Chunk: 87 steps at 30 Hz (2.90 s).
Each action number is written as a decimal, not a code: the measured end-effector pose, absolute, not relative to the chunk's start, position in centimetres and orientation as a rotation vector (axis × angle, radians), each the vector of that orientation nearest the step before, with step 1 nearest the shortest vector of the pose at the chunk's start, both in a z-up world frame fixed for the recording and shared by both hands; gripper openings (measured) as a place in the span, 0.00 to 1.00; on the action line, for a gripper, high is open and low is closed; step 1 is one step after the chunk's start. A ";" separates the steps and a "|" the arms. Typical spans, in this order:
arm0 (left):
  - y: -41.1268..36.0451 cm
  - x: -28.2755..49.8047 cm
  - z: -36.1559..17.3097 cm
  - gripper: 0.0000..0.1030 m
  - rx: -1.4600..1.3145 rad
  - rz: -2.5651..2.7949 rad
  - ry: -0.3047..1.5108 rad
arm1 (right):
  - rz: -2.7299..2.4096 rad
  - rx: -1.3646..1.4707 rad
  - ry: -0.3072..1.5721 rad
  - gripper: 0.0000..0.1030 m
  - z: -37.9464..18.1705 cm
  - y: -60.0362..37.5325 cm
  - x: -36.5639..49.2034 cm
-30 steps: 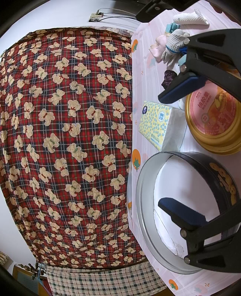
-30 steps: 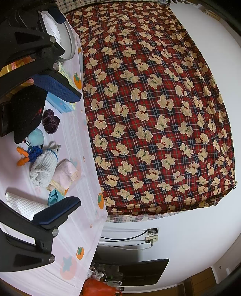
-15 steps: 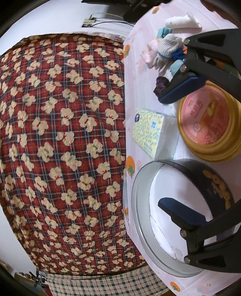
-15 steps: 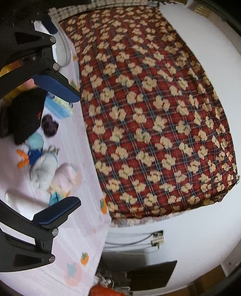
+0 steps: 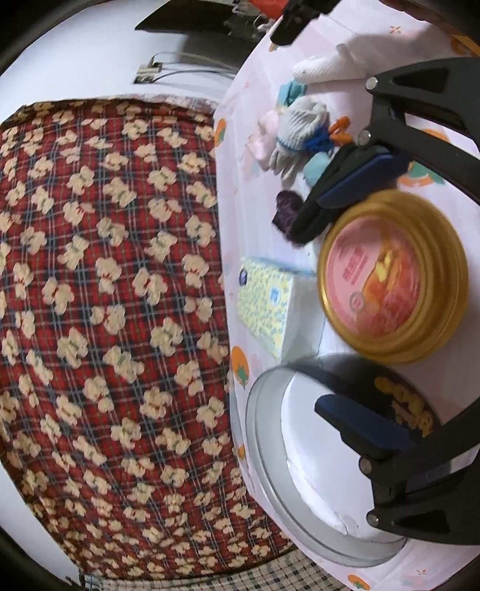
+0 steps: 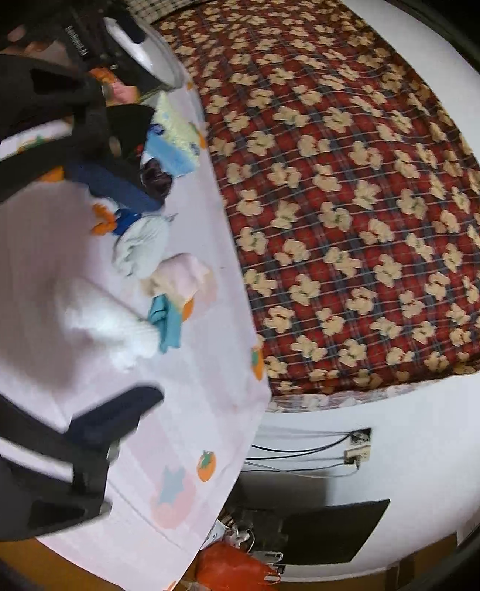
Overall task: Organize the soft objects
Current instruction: 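Grasp the white rolled towel with the right gripper while the left gripper grasps the black fuzzy cloth, then carry the towel with the right gripper into the tin while the left gripper drops the black cloth there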
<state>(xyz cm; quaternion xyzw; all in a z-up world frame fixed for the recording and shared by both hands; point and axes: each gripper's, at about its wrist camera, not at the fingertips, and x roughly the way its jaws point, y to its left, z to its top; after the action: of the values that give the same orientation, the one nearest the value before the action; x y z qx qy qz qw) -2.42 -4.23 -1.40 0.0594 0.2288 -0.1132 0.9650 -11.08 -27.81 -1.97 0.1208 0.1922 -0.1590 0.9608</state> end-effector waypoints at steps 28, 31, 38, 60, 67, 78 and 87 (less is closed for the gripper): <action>-8.2 -0.9 -1.0 0.82 0.187 -0.419 0.582 | -0.248 0.296 0.701 0.21 -5.5 -31.5 -5.9; -8.9 -0.5 -1.5 0.82 0.189 -0.440 0.602 | -0.261 0.298 0.631 0.21 -4.6 -31.6 -6.9; -12.2 1.2 -2.7 0.81 0.256 -0.458 0.663 | -0.246 0.395 0.641 0.21 -5.1 -32.8 -6.8; -11.3 2.2 -0.9 0.09 0.025 -0.665 0.676 | -0.250 0.448 0.587 0.21 -5.0 -33.6 -7.7; -10.5 0.3 0.7 0.09 0.025 -0.660 0.605 | -0.288 0.399 0.523 0.21 -4.1 -32.9 -8.6; -10.2 -1.4 0.1 0.09 0.011 -0.713 0.629 | -0.234 0.361 0.494 0.21 -2.4 -29.0 -10.3; -7.8 -2.5 1.3 0.09 0.007 -0.691 0.590 | -0.176 0.311 0.469 0.21 -0.4 -25.1 -10.7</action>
<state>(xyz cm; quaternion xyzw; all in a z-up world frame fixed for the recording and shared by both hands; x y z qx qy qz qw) -2.47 -7.81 1.30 0.0031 0.2850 -0.3338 0.8985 -10.67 -25.06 -0.35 0.1530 0.2311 -0.0869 0.9569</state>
